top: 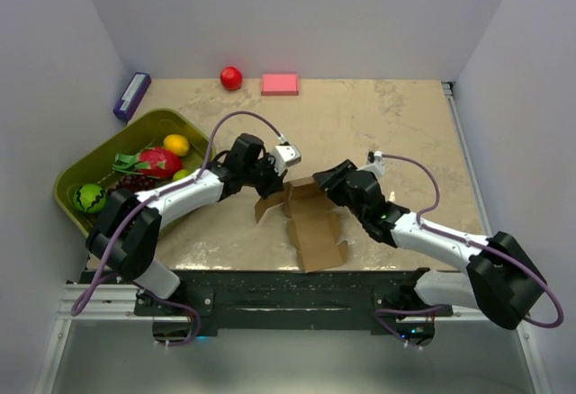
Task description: Fold the paper box
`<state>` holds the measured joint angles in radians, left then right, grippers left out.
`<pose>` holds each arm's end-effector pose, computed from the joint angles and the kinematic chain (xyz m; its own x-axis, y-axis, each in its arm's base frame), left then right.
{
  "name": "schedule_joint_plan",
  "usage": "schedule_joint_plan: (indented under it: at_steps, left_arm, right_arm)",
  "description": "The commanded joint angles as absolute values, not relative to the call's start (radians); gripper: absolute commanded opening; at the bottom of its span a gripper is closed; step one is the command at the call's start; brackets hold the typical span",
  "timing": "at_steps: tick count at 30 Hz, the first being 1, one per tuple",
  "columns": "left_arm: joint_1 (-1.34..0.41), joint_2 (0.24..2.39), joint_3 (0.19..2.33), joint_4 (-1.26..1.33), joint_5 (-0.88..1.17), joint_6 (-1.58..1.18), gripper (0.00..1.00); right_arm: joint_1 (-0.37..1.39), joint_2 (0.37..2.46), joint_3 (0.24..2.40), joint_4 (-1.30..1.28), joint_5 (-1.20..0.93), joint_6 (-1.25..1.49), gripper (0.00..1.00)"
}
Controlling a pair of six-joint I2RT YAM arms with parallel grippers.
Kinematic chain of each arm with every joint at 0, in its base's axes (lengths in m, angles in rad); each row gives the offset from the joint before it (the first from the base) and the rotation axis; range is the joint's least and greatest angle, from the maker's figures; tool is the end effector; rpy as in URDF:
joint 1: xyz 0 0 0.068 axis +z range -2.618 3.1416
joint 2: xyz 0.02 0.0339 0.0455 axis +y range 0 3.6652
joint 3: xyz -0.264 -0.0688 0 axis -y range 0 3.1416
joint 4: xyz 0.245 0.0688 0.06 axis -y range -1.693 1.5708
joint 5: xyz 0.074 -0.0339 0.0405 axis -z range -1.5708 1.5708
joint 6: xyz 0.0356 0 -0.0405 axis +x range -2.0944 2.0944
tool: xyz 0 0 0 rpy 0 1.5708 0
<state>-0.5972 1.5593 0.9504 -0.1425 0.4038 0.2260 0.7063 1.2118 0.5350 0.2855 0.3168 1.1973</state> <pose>0.2652 -0.1973 0.2137 -0.3811 0.5083 -0.7723 0.8618 0.4977 -0.0977 0.2016 0.1574 0.2129 -0.4761 0.7568 -0.4479 0.1251 0.5624 0.8173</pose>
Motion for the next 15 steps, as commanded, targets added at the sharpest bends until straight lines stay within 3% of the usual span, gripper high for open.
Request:
schedule_joint_plan:
  at_steps: [1, 7, 11, 12, 14, 15]
  left_arm:
    - [-0.604, 1.545, 0.943, -0.110, 0.400, 0.238, 0.00]
    - [-0.604, 1.545, 0.946, -0.110, 0.394, 0.235, 0.00]
    - [-0.604, 1.545, 0.962, -0.112, 0.390, 0.213, 0.01]
    - [-0.603, 1.537, 0.965, -0.112, 0.381, 0.206, 0.14]
    - [-0.603, 1.522, 0.969, -0.109, 0.371, 0.198, 0.26]
    - [-0.603, 1.497, 0.968, -0.100, 0.361, 0.195, 0.37]
  right_arm:
    - [0.707, 1.227, 0.519, 0.368, 0.298, 1.192, 0.45]
    - [0.707, 1.241, 0.497, 0.400, 0.302, 1.203, 0.30]
    - [0.709, 1.247, 0.491, 0.419, 0.324, 1.227, 0.14]
    - [0.709, 1.250, 0.489, 0.419, 0.327, 1.235, 0.12]
    - [0.709, 1.256, 0.486, 0.417, 0.348, 1.262, 0.08]
    - [0.709, 1.256, 0.482, 0.419, 0.353, 1.275, 0.04]
